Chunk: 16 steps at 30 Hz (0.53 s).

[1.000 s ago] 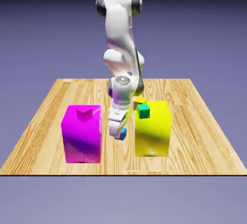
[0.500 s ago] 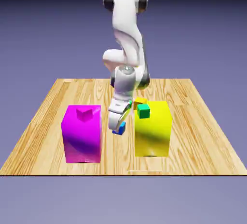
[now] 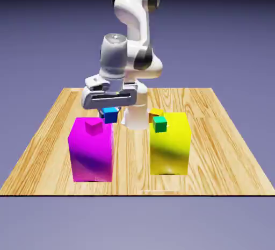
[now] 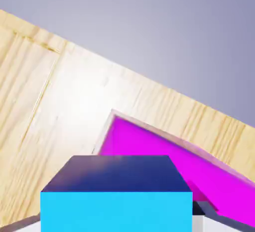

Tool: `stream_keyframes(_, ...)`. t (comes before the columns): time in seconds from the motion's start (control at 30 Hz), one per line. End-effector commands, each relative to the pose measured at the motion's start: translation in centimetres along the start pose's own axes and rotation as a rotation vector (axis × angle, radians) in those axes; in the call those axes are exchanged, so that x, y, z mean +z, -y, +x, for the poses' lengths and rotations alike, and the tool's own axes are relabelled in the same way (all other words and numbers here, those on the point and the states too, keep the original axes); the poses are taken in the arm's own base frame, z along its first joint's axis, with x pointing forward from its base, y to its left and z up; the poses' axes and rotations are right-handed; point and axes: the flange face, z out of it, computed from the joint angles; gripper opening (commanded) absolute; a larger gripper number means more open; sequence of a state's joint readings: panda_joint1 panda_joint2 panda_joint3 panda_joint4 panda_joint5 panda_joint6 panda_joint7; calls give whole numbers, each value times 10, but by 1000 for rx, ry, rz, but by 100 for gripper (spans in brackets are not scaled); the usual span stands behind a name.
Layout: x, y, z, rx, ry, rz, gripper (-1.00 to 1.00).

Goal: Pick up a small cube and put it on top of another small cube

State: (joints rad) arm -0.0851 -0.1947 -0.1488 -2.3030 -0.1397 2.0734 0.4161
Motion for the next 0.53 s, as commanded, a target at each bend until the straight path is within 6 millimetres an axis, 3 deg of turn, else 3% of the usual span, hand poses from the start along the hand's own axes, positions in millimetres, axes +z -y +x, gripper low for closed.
stream_keyframes(0.0,-4,-9,3,70,13,10,-100)
stream_keyframes(0.17,-29,-52,13,404,79,69,-100)
stream_keyframes(0.23,-33,-57,12,427,60,73,-100)
stream_keyframes(0.37,32,-51,10,426,60,73,-100)
stream_keyframes(0.4,36,-51,9,427,60,73,-100)
stream_keyframes(0.43,36,-51,9,427,60,73,100)
stream_keyframes(0.47,36,-51,9,427,60,73,100)
stream_keyframes(0.5,20,-52,11,426,60,73,100)
